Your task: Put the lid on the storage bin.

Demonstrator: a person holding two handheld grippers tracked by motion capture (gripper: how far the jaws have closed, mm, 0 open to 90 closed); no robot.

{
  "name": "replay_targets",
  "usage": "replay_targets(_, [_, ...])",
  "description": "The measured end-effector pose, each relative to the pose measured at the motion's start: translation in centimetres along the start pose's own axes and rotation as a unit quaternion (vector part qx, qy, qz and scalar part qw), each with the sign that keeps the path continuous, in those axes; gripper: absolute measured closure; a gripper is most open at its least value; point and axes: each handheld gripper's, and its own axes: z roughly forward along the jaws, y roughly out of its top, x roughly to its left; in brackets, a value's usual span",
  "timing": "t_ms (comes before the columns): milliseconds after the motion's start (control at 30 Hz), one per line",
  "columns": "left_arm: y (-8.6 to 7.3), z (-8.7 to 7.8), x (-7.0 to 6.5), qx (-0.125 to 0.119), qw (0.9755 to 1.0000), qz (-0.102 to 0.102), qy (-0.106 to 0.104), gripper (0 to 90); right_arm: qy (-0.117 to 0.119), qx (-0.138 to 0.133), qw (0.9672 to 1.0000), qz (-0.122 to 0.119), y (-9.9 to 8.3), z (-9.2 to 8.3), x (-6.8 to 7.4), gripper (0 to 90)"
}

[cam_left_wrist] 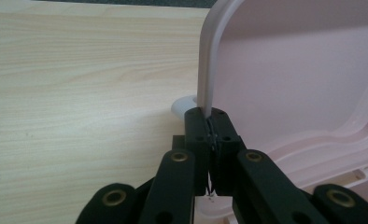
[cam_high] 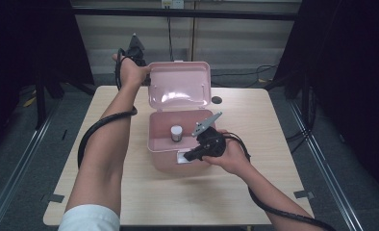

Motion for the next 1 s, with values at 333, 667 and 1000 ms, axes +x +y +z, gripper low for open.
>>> replay_targets(333, [0.0, -0.8, -0.1, 0.012, 0.9999, 0.010, 0.003, 88.0, -0.002, 0.001, 1.0000, 0.003, 0.1, 0.0, -0.1, 90.0])
replay_targets(667, [0.1, -1.8, -0.3, 0.032, 0.9993, 0.020, 0.006, 88.1, -0.003, 0.009, 0.9999, 0.010, 0.2, -0.1, -0.1, 90.0])
replay_targets(1000, [-0.2, -2.4, -0.5, 0.033, 0.9990, 0.029, 0.005, 88.1, -0.004, 0.009, 0.9999, 0.011, 0.2, 0.0, -0.1, 90.0])
